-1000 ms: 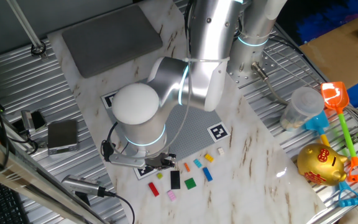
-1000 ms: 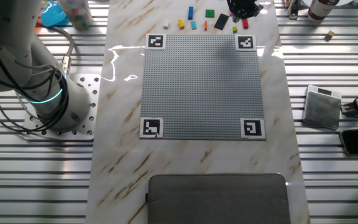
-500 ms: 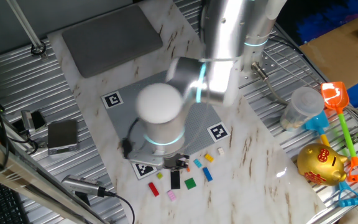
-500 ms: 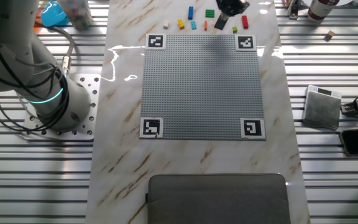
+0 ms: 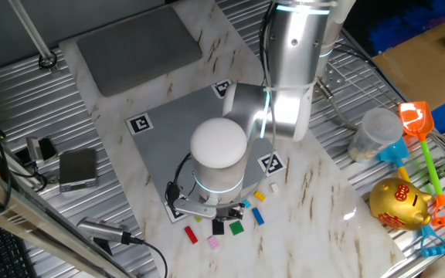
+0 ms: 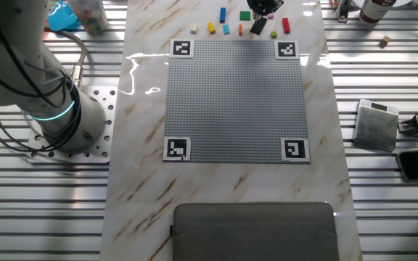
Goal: Build with small Lego blocks
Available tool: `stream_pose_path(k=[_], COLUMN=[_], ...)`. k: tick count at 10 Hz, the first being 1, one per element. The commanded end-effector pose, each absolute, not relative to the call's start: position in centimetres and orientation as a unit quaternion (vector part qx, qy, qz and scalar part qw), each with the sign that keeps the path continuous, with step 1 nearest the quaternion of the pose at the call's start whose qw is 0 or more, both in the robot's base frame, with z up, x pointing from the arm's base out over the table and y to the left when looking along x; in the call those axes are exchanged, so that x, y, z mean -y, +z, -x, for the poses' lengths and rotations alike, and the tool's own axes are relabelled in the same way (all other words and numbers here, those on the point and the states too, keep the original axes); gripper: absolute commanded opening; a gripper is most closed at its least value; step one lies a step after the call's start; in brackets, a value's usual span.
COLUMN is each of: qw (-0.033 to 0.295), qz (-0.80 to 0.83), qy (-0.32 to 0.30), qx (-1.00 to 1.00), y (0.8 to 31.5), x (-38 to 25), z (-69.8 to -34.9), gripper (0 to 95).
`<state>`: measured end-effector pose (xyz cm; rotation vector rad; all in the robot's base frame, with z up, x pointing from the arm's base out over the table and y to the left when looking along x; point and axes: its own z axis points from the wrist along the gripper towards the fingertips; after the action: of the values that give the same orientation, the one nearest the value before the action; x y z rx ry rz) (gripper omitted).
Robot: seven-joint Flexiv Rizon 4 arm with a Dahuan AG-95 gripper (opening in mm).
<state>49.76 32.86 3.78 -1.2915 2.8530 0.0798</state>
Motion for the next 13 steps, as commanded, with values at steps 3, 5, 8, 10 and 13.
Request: stream_pose_path(k=[3, 5, 8, 10, 13], qw=[0.005, 0.005, 0.007, 0.006, 0.003], qz=[0.42, 0.427, 0.436, 0.443, 0.458], qy=[0.021, 0.021, 0.021, 0.023, 0.026], qx=[-0.907, -0.904, -0.9, -0.896, -0.888], y=[3.76, 3.76, 3.76, 3.76, 3.76], x=[-33.03, -33.03, -33.03, -33.03, -33.03], z=[-49.66, -49.65, -49.65, -49.65, -49.65], gripper=[0.0, 0.0, 0.0, 0.0, 0.0])
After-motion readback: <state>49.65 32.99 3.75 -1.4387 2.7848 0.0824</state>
